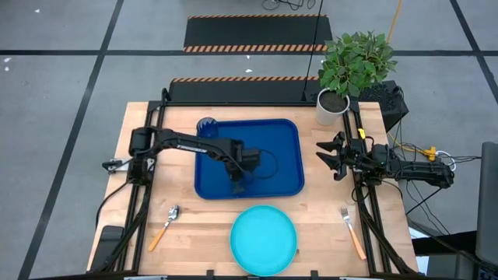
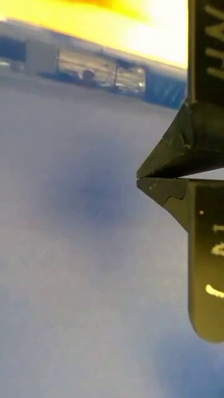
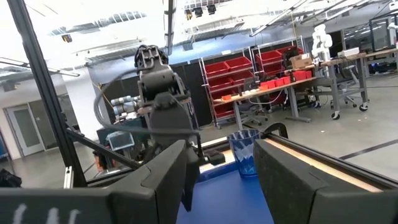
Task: Pick and place plate/cup/fork/spoon on tray
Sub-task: Put the light blue plate on the middle of the serving tray
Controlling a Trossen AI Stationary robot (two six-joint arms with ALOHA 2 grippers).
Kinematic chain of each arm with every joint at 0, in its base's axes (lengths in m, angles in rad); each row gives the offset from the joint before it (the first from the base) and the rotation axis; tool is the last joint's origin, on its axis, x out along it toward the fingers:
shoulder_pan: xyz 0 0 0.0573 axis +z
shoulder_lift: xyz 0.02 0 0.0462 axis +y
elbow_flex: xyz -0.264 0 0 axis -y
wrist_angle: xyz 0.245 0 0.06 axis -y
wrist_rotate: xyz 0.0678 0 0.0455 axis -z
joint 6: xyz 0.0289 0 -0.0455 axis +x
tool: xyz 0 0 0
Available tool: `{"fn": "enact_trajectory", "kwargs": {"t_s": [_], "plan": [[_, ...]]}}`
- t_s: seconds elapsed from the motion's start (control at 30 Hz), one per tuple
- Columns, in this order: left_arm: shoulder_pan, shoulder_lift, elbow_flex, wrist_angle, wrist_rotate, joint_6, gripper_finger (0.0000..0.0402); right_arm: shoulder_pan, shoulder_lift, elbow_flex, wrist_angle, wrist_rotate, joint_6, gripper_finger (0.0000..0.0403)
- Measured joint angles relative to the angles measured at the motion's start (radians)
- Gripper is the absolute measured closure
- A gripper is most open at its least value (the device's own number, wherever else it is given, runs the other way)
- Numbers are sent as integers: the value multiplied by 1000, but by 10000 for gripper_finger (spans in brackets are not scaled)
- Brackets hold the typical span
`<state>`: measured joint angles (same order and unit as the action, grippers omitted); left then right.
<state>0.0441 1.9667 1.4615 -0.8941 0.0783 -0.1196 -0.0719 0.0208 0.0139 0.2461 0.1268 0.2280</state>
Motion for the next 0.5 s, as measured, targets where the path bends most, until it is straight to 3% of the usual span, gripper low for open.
{"fn": "enact_trajectory", "kwargs": {"t_s": [0.13,0.4,0.5], "plan": [[-14,-33,2,-12,14,-34,379,0,0,0,-4,1,0,220],[-67,-41,2,-30,20,-96,288,0,0,0,-4,2,0,220],[-81,-41,2,-27,67,-128,262,0,0,0,-4,2,0,220]]}}
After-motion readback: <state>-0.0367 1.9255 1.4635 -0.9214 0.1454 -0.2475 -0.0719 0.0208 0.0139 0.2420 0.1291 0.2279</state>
